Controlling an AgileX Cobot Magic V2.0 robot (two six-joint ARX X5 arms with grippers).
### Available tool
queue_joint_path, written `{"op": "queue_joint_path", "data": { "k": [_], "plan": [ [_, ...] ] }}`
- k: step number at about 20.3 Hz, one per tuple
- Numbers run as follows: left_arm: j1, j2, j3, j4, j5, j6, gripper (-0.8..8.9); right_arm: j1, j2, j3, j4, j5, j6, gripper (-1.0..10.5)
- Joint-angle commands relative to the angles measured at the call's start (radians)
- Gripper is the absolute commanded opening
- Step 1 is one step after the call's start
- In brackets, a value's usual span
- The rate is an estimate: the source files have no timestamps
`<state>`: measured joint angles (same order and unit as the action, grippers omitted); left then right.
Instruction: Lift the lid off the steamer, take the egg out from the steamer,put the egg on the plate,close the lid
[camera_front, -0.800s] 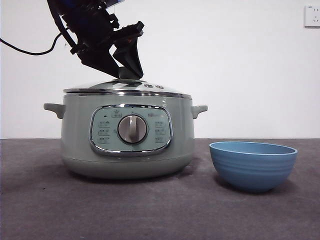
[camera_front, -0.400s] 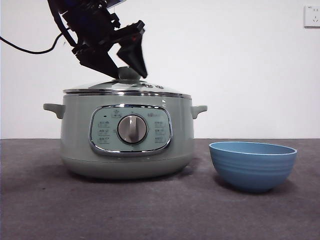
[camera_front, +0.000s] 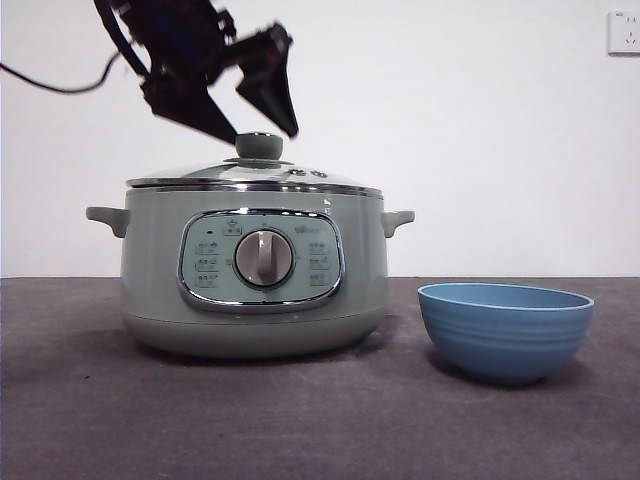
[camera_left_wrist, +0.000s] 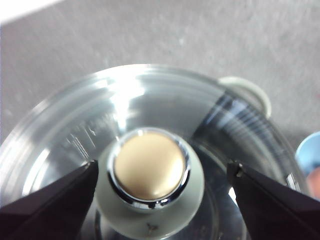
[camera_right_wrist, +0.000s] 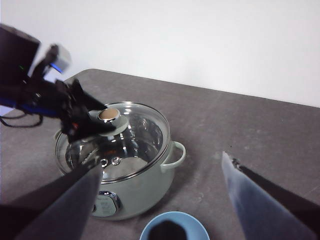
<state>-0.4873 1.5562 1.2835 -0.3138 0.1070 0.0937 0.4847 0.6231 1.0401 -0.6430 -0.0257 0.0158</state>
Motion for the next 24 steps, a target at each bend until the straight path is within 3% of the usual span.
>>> {"op": "queue_joint_path", "data": {
  "k": [1, 8, 17, 24],
  "plan": [
    [-0.001, -0.049, -0.005, 0.006, -0.003, 0.005, 4.4, 0.002, -0.002, 0.005, -0.002, 0.0, 0.013, 4.1],
    [-0.002, -0.211, -0.005, -0.09, 0.0, 0.005, 4.4, 0.002, -0.002, 0.005, -0.021, -0.009, 0.013, 4.1],
    [-0.005, -0.476, -0.005, -0.444, 0.011, -0.009, 4.39, 0.002, 0.003, 0.005, -0.14, -0.206, 0.014, 4.1],
    [-0.005, -0.636, -0.005, -0.687, 0.142, -0.065, 4.39, 0.002, 0.018, 0.005, -0.261, -0.348, 0.013, 4.1]
  ]
}}
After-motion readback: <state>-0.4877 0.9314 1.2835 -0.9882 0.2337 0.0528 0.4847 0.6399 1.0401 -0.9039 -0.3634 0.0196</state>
